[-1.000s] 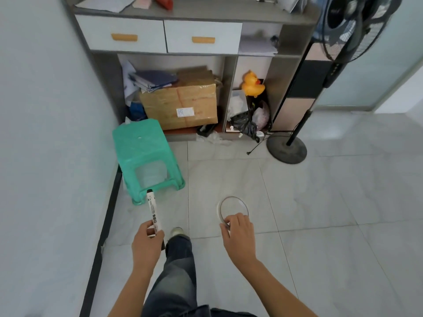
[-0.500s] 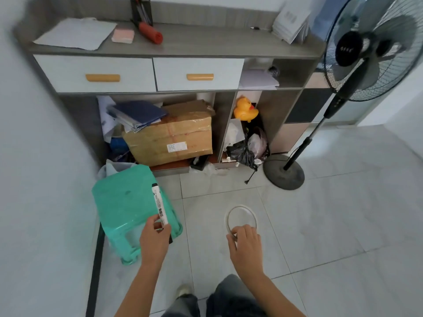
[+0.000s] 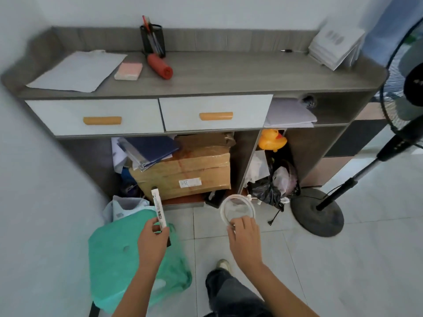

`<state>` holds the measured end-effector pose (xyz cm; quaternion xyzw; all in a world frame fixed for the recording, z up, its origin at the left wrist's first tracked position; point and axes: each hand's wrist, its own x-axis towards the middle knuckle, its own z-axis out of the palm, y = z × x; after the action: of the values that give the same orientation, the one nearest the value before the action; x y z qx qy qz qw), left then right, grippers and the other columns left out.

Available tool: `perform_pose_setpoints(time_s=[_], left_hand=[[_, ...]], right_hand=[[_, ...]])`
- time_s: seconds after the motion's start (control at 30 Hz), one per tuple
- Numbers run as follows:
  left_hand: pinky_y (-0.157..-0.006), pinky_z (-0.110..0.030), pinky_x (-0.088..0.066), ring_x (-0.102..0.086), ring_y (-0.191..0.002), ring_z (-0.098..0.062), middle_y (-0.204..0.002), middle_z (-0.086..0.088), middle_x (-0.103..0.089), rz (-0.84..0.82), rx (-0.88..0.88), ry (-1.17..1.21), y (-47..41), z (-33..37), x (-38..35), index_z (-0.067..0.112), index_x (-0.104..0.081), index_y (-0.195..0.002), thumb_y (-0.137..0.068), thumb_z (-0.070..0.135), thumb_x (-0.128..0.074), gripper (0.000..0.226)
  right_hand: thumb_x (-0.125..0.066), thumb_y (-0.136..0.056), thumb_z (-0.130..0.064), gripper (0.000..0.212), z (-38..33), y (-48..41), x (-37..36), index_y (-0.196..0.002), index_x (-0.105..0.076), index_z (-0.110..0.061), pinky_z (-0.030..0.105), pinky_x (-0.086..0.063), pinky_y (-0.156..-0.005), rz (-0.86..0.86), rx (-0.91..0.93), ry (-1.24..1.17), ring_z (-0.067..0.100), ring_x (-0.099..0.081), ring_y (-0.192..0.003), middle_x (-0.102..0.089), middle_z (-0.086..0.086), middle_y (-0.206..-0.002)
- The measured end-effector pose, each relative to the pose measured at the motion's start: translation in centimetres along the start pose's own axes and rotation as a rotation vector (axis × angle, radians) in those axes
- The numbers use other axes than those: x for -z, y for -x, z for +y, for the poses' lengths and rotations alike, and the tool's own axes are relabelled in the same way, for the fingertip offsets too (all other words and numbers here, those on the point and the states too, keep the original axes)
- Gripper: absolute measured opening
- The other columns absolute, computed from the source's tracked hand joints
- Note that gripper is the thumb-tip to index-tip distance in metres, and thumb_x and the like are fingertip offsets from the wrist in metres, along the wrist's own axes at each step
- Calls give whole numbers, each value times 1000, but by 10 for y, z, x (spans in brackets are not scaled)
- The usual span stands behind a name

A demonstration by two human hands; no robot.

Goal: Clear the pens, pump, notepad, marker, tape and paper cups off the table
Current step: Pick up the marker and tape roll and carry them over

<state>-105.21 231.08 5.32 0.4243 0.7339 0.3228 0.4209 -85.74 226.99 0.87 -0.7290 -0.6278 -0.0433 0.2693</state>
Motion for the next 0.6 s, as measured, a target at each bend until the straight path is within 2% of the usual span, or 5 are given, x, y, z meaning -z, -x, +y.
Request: perform_pose_setpoints(time_s=[0.17,0.3,0.4,0.5,0.6], left_hand=[[-63,-26,-39,-54,-76,-20,-97,-12,-65,79,-140,5,-60,104,-42,4,-56,-111,-83,4,-56,28],[-60,-20,-37,-55,-71,-12,-89,0,-59,81,-252,-38,-90,175,-60,10,-57,-110,-84,9,-58,27],[-73,-24,-42,-57,-80,-15,-91,-1,-60,81,-331,-42,-125,220,-68,9,-55,-115,-84,12,-58,31],[-61,-17,-40,-53,-65,-7,-87,-3,-60,87,-457,-62,-169,262,-80,8,-57,-113,-85,12,-57,28],[-58,-29,-41,-52,-59,-15,-78,-7,-59,97,-526,-113,-219,299,-93,4,-58,-96,-84,9,-53,13]], right_hand=[[-47,-81,-21,13,45,-111,-12,-77,-55,-12,29,-34,-70,206,63,7,17,-37,-74,-58,7,-71],[-48,-83,-19,12,59,-188,-18,-82,-55,-9,29,-36,-71,331,97,4,19,-40,-76,-59,11,-73],[-54,-83,-16,7,56,-255,-11,-84,-52,-10,26,-35,-71,487,193,-28,20,-42,-77,-60,13,-73],[-52,-83,-17,8,52,-322,-11,-82,-54,-9,27,-33,-72,543,203,-53,20,-41,-78,-61,13,-73],[-49,-83,-16,13,47,-382,-21,-76,-55,-7,28,-31,-67,508,233,-14,20,-39,-73,-59,12,-70]])
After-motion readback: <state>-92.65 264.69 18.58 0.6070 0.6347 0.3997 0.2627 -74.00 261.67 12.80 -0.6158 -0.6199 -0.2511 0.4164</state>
